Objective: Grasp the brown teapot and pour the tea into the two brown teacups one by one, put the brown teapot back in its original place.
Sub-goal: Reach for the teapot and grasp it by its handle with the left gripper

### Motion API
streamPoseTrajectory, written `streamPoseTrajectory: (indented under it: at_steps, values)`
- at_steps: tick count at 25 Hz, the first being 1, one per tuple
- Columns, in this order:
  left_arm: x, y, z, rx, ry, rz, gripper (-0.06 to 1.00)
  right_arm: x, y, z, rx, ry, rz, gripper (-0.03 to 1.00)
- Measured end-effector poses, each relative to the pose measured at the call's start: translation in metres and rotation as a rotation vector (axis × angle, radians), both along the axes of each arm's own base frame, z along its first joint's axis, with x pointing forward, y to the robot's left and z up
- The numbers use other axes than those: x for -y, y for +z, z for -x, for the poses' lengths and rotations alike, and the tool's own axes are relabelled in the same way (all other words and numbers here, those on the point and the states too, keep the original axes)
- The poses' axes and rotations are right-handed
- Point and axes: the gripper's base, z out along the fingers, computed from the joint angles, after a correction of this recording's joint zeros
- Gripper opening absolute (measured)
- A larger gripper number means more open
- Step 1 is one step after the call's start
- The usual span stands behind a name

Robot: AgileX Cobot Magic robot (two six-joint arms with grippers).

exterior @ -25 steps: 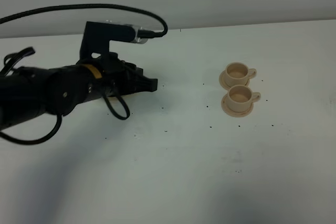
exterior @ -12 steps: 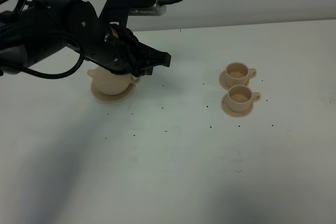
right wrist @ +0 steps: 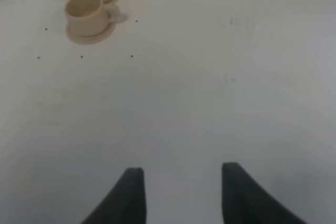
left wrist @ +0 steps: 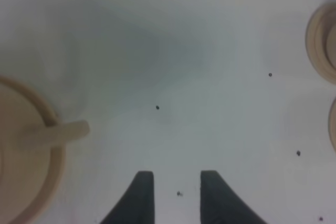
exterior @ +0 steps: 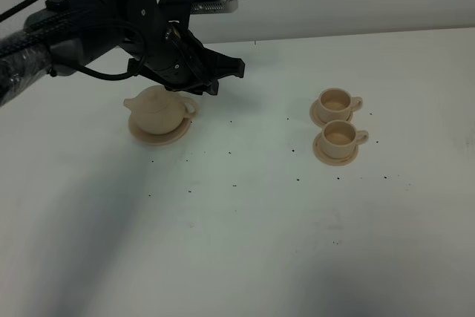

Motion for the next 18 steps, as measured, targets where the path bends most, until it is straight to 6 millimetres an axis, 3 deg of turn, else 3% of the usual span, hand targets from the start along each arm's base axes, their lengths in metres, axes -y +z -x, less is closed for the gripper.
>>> streamPoseTrajectory:
  at_steps: [5, 12, 18]
  values:
    - [-0.004, -0.001, -0.018, 0.011, 0.078, 0.027, 0.24, 0.0, 0.0, 0.0, 0.0, -0.001, -0.001, 0.35]
    - [-0.022, -0.019, -0.026, -0.057, 0.146, 0.007, 0.24, 0.0, 0.0, 0.0, 0.0, -0.001, -0.001, 0.35]
    - [-0.033, -0.02, -0.033, -0.034, 0.18, 0.014, 0.24, 0.0, 0.0, 0.0, 0.0, 0.0, 0.0, 0.35]
